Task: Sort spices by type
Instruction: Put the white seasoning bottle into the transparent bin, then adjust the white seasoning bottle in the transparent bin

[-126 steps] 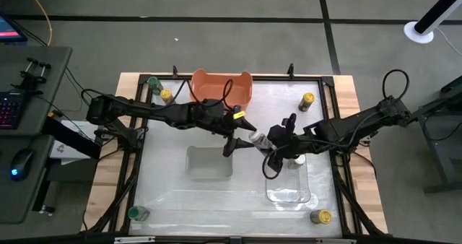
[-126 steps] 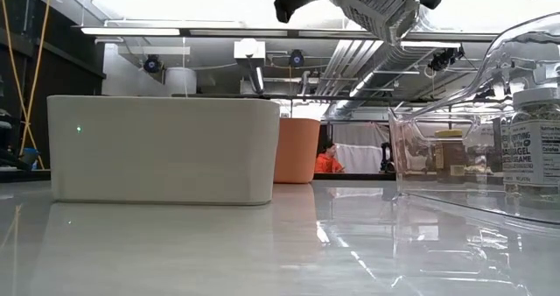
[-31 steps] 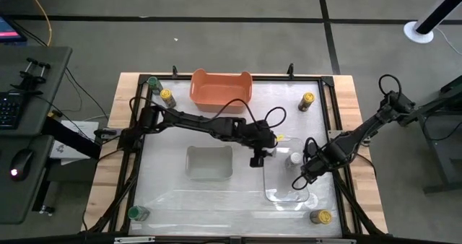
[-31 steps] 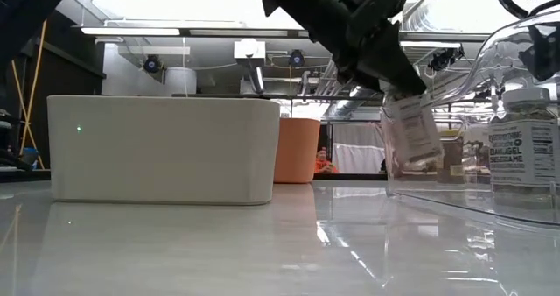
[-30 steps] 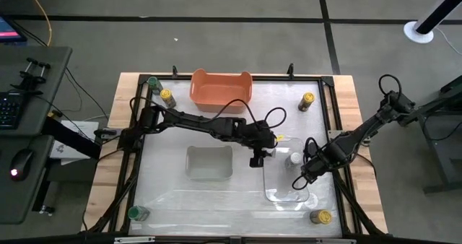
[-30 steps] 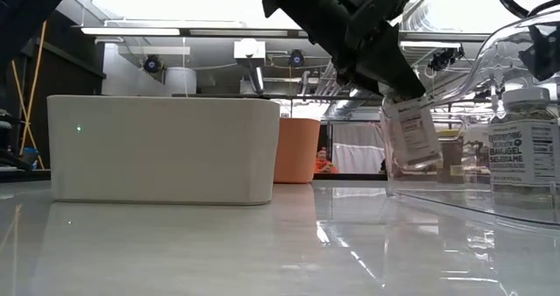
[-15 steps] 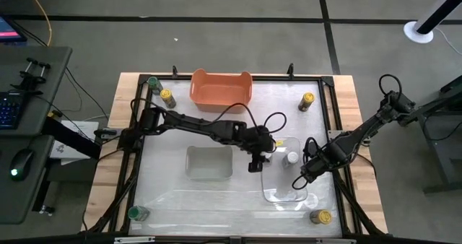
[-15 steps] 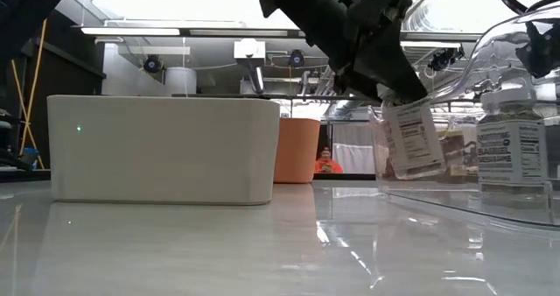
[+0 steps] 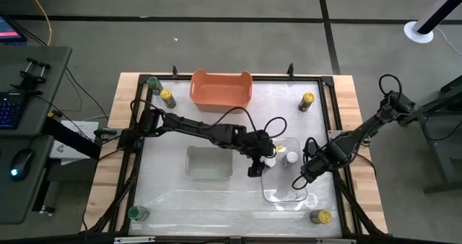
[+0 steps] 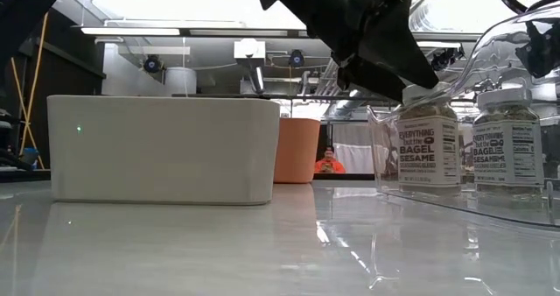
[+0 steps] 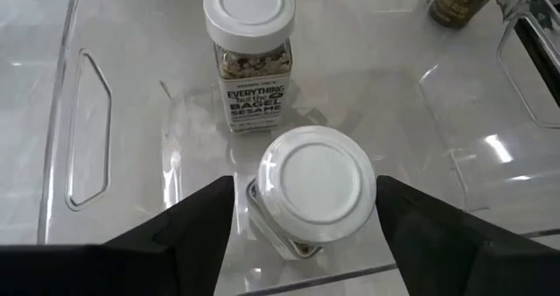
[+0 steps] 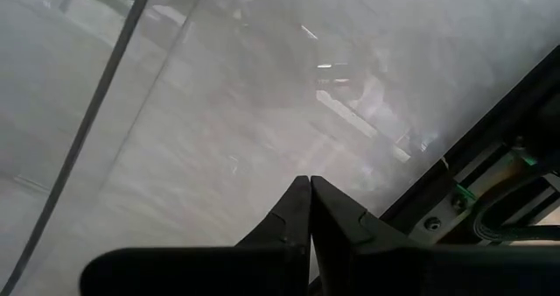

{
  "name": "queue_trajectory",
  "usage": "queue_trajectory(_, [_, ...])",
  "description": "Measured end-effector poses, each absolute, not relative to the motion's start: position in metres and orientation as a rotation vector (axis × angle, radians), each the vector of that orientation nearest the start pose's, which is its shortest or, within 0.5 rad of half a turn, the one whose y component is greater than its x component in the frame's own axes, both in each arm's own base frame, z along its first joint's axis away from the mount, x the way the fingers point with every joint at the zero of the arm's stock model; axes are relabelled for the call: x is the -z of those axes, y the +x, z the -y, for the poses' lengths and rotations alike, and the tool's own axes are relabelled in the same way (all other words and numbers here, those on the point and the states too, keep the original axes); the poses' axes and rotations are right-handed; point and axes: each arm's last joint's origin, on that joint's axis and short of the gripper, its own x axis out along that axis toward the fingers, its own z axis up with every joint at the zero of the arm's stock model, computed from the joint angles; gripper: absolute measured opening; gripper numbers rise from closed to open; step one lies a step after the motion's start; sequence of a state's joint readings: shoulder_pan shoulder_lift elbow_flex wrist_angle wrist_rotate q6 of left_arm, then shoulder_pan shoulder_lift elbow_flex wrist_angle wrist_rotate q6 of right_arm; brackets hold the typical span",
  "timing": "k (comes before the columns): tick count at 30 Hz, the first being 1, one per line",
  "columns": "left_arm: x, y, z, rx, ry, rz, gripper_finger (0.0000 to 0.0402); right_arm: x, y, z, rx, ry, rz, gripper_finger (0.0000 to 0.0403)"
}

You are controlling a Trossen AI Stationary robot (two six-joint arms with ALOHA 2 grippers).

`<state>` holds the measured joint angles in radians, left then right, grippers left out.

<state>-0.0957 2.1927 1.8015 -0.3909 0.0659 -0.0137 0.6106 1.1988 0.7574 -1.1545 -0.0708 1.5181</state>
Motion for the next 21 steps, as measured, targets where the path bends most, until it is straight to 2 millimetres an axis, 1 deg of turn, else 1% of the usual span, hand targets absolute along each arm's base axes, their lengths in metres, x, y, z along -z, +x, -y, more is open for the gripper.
queue_trajectory(3, [-0.222,0.486,0.037,0.127,-0.005,-0.778,0.0265,-0.202,0.137,-0.098,0.695,0.714,-1.532,0.0])
queue_trajectory(5, [-0.236,0.48,0.024,0.1,-0.017,-0.78,0.0265,-0.203,0.136,-0.098,0.692,0.7,-1.539,0.0])
queue_trajectory(10, [-0.273,0.458,-0.006,0.039,-0.038,-0.796,0.0259,-0.205,0.132,-0.095,0.709,0.67,-1.56,0.0])
queue_trajectory(12, [-0.29,0.448,-0.016,0.016,-0.047,-0.776,0.025,-0.207,0.129,-0.093,0.698,0.674,-1.554,0.0])
queue_trajectory(15, [-0.308,0.433,-0.026,-0.008,-0.063,-0.728,0.023,-0.216,0.127,-0.09,0.667,0.69,-1.497,0.0])
queue_trajectory(18, [-0.31,0.416,-0.026,-0.013,-0.076,-0.698,0.0197,-0.236,0.126,-0.087,0.621,0.679,-1.383,0.0])
queue_trajectory(21, [-0.302,0.396,-0.018,-0.014,-0.115,-0.666,0.0139,-0.26,0.126,-0.083,0.547,0.652,-1.259,0.0])
